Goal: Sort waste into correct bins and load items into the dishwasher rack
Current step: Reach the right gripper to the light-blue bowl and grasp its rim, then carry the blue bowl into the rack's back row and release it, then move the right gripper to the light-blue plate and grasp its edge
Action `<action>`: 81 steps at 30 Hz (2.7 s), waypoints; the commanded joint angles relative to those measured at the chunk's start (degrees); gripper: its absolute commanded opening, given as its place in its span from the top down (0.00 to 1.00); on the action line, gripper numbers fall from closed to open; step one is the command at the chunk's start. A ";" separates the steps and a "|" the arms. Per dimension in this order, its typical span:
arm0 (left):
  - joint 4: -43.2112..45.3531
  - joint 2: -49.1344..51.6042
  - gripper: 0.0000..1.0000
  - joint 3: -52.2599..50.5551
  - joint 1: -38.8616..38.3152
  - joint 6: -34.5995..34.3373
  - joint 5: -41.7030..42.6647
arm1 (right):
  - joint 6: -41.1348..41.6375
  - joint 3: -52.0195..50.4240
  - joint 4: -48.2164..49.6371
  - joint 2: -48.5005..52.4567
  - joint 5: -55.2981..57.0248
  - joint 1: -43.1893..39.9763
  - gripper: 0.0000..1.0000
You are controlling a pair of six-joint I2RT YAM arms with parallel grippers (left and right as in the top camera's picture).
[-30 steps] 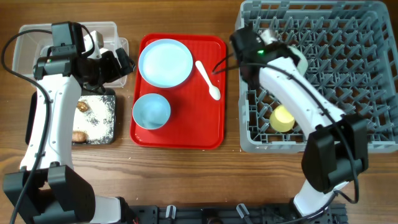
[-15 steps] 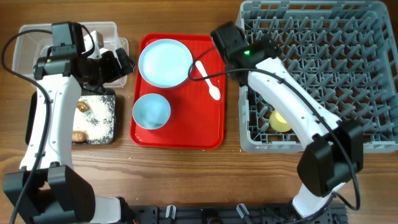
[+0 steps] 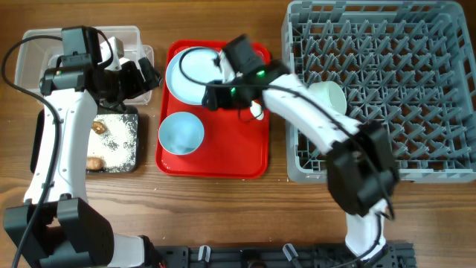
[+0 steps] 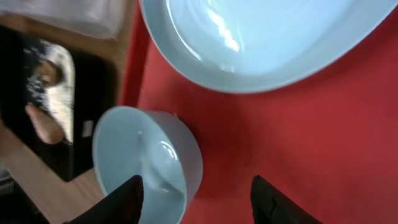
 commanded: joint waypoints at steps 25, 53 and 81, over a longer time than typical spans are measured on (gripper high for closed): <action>0.07 -0.98 0.00 1.22 0.24 0.33 -0.11 | 0.39 1.64 -7.23 -21.66 53.55 -11.67 0.96; 0.07 -0.98 0.00 1.22 0.24 0.33 -0.11 | -79.17 0.52 22.93 0.72 87.91 -18.75 0.96; 0.07 -0.98 0.00 1.22 0.24 0.31 -0.11 | -86.29 -0.15 26.51 3.98 94.71 -12.24 0.38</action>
